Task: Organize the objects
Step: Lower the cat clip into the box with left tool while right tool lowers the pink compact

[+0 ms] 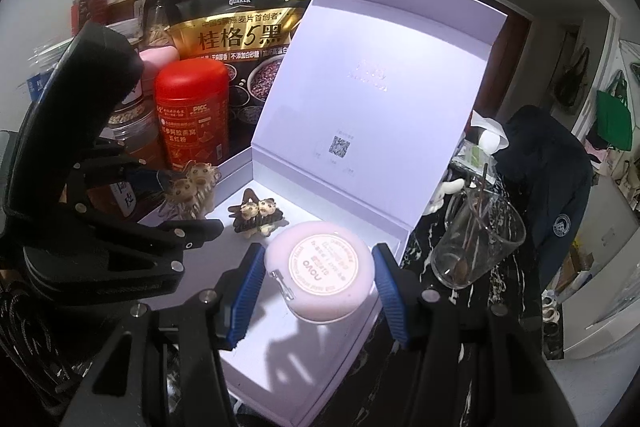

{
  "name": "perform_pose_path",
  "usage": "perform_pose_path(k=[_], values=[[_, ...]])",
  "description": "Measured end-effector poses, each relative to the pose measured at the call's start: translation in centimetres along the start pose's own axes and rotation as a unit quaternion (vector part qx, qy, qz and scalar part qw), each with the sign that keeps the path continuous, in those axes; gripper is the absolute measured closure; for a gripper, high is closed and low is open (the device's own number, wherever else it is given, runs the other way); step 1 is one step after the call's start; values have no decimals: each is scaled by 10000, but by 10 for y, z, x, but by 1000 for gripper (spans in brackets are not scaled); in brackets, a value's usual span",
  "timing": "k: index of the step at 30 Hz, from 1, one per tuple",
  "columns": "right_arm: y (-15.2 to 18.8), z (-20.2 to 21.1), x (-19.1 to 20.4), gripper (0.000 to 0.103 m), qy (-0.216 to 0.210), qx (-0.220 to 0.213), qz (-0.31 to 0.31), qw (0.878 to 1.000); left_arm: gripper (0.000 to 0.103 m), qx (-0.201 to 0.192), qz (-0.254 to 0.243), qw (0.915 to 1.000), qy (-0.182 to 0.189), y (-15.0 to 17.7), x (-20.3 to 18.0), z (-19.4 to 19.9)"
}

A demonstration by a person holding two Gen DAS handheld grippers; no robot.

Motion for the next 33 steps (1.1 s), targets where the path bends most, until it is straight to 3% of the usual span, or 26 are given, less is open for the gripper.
perform_pose_path(k=[17,33], values=[[-17,-36,-20,47,36,183,-59,9998,54,223,103,9996,-133,-30,9,-32],[-12,-88,-28,47,-185,621,20,9979,54,426,108,9990,75,-38,15,-71]])
Point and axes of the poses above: each gripper's, at about its wrist camera, not at the fingertips, and z roughly against the way its jaws point, x to its left, y to its underside, the point moved 3 cm from there along -z, roughly the way its jaws point, and after that the axes turned 6 degrees about x, right-handed, at the moved point
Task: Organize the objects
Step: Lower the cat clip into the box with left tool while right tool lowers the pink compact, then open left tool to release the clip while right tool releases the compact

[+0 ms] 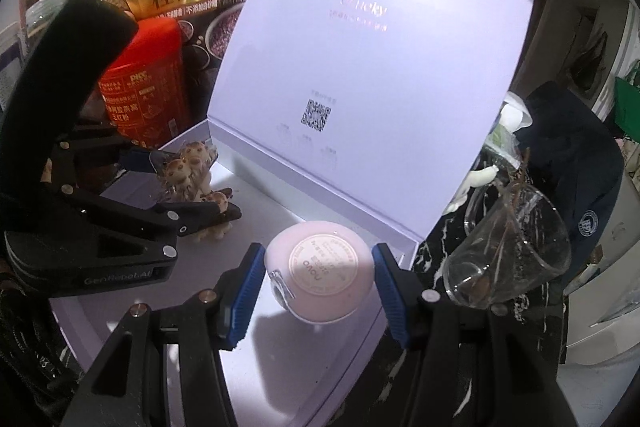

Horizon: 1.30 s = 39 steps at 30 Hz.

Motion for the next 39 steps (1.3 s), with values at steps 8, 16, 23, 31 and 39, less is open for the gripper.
perform_pose_path(k=[8,16,23,31,39], values=[[-3,-18,-6,47,-213,135,-65,9997,54,-88,-42,9999,48,-3,1,-10],[-1,-35,-9,47,-364,265,-127,9989,54,-58,28,10000,74,0,5,-18],[0,-45,-9,47,-438,285,-169,9985,54,-58,69,9999,108,3,8,-21],[0,-48,-6,47,-453,322,-144,9984,52,5,104,9999,129,7,12,-27],[-2,-48,-4,39,-454,335,-182,9982,46,32,86,9999,104,9,13,-29]])
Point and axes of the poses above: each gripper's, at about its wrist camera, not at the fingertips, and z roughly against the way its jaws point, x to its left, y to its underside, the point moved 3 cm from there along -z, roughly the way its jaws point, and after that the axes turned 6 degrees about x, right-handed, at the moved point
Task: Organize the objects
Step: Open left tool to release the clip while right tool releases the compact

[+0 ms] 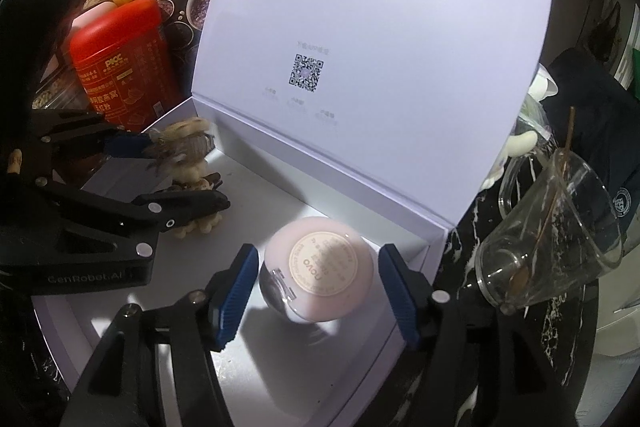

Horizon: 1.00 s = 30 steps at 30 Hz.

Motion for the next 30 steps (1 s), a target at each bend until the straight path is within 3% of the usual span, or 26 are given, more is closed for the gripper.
perform_pose_path(k=[10,17,18,30], values=[[0,6,2,39,103,-44,13,9999,40,-147,-78,9998,-52,3,0,3],[11,34,-14,39,233,-126,7,9997,40,-225,-66,9997,-83,6,3,9],[12,36,-14,39,245,-141,5,9996,40,-245,-68,9996,-90,10,-12,17],[15,75,-4,39,453,-383,12,9982,40,-501,-103,9987,-73,28,-22,52]])
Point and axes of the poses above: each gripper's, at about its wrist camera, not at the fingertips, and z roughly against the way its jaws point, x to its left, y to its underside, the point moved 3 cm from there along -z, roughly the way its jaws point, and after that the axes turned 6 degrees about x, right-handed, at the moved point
